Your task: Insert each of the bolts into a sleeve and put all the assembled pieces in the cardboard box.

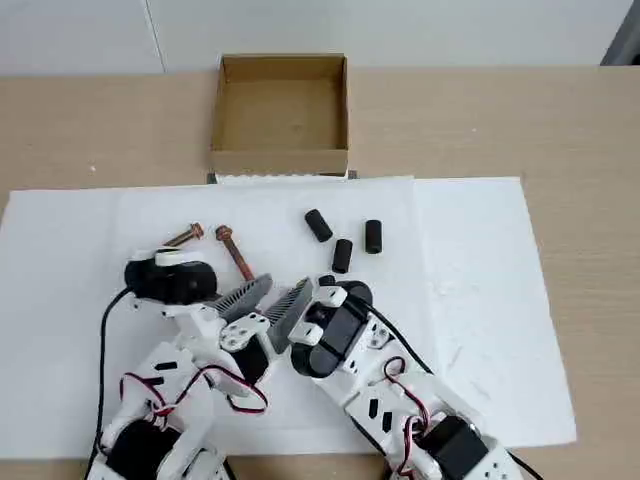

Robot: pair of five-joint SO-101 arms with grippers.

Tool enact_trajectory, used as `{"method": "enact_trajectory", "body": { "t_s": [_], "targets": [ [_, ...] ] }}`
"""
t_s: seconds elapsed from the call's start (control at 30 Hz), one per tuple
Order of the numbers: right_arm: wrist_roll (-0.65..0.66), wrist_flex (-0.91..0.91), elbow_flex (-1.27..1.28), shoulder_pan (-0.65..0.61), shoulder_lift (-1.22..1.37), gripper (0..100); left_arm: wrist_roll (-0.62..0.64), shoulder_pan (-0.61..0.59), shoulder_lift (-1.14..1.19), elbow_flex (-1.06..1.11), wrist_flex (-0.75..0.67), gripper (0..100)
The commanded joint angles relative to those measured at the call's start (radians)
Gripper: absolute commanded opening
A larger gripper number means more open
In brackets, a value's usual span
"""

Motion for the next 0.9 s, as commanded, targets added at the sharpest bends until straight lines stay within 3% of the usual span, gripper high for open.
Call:
{"method": "enact_trajectory", "body": {
  "t_s": [0.0, 0.2, 0.37, 0.7, 0.87],
  "targets": [
    [0.009, -0.024, -0.014, 0.001, -0.016, 0.3, -0.011, 0.0, -0.005, -0.038, 0.006, 21],
    [0.005, -0.022, -0.014, 0.002, -0.016, 0.3, -0.026, -0.068, -0.005, -0.107, 0.021, 19],
    [-0.011, -0.021, -0.014, 0.073, -0.016, 0.3, -0.107, -0.204, -0.009, -0.122, 0.015, 0],
    [-0.075, 0.079, -0.017, 0.331, -0.016, 0.3, -0.397, -0.439, -0.009, -0.007, 0.021, 1],
    [-0.089, 0.084, -0.072, 0.421, 0.01, 0.3, -0.473, -0.534, -0.009, 0.09, 0.021, 1]
  ]
}}
